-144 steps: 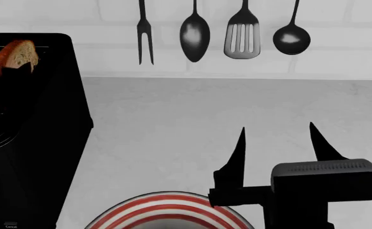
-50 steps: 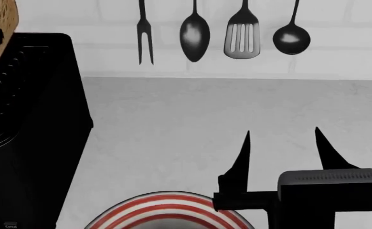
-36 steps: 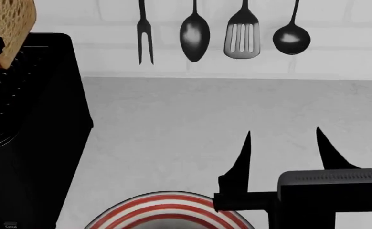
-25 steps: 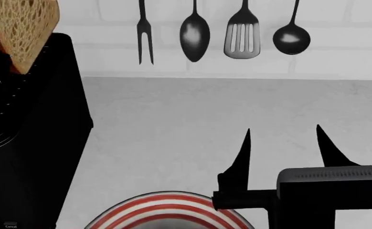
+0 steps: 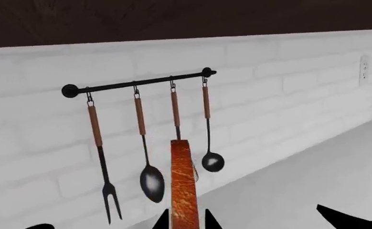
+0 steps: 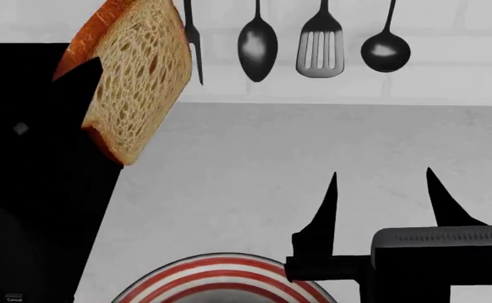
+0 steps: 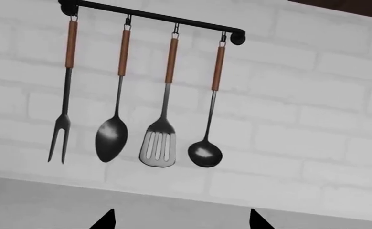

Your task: Place the toasted item on a plate.

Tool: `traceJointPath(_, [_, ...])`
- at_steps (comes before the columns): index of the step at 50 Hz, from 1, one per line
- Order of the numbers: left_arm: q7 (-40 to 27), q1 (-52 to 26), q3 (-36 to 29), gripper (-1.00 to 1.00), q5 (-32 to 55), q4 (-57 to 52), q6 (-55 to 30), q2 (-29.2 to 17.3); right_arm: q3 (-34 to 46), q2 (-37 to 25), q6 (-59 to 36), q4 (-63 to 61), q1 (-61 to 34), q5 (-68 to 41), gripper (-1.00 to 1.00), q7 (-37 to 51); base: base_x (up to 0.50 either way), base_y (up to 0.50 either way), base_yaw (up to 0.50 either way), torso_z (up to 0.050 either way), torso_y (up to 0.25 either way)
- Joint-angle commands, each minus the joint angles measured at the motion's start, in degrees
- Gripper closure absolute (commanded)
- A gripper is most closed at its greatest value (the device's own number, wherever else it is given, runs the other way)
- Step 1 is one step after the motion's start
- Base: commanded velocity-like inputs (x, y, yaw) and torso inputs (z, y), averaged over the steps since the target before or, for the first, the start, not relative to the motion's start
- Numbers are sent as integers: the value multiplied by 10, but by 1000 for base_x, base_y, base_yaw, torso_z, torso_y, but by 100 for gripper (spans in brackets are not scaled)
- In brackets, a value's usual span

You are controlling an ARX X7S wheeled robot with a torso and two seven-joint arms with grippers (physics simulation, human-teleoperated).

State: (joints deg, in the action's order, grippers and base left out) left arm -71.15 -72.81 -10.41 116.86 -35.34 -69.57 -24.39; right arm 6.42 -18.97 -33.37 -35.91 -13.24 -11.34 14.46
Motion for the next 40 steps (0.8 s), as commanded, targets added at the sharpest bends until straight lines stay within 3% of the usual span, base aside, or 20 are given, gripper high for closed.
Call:
traceJointPath(1, [-59, 28, -24, 100, 93, -61, 56, -19, -1, -2, 0, -6, 7, 0, -100, 5, 0, 0, 0, 0, 0])
traceJointPath(9, [-107, 14, -35, 100, 186, -108, 120, -64, -2, -5, -3, -10, 8, -2, -100, 8, 0, 0, 0, 0, 0])
traceJointPath(20, [-141, 49, -55, 100, 216, -173, 183, -68, 0, -6, -8, -12, 2, -4, -100, 10, 0, 0, 0, 0, 0])
traceJointPath(27, [-140, 95, -63, 100, 203, -199, 195, -65, 4, -6, -6, -5, -4, -4, -100, 9, 0, 0, 0, 0, 0])
traceJointPath(38, [-105, 204, -23, 100, 159, -215, 187, -77, 5, -7, -2, -5, 1, -4, -100, 13, 0, 0, 0, 0, 0])
traceJointPath(40, [-93, 228, -26, 100, 131, -206, 176, -62, 5, -7, -2, -4, 2, -4, -100, 13, 0, 0, 0, 0, 0])
